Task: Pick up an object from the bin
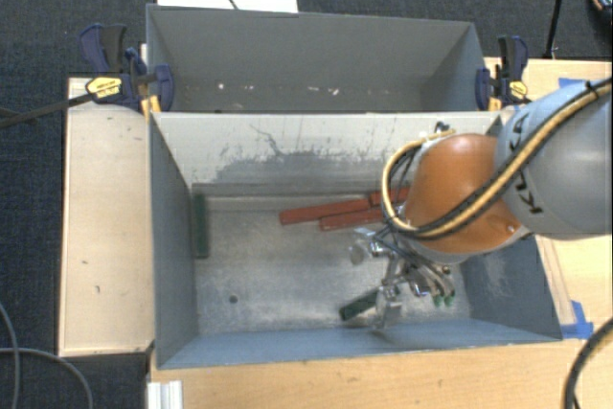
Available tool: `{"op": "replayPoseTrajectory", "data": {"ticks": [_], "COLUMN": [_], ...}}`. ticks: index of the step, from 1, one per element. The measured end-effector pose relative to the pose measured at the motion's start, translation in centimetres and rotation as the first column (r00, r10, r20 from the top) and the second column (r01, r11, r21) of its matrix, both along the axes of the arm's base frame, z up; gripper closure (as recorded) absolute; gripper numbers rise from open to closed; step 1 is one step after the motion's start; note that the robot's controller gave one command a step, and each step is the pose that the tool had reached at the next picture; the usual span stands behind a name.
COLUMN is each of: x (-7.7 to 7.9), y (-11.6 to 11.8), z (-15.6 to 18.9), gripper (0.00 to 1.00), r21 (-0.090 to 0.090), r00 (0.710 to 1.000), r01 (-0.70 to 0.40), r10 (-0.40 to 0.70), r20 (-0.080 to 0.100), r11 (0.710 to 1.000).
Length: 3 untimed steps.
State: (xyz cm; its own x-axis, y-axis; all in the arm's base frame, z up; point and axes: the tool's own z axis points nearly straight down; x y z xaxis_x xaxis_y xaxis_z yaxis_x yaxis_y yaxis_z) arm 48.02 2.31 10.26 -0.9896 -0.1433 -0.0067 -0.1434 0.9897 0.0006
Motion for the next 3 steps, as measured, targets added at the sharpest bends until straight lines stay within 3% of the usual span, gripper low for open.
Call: {"op": "replayPoseTrajectory", "data": {"ticks": [1, 2, 3], "x": [0.22, 0.44, 0.29], "y": [0.77, 0.79, 0.8], "z": [-3.25, -3.13, -3.23], "gripper": [0.0, 0.0, 1.0], "r21": [0.0, 0.0, 0.0], "r00": [1.0, 1.0, 1.0], "r01": [-0.014, -0.012, -0.009], "r10": [0.014, 0.012, 0.009], "r20": [0.001, 0.003, -0.002], "r11": [1.0, 1.0, 1.0]}}
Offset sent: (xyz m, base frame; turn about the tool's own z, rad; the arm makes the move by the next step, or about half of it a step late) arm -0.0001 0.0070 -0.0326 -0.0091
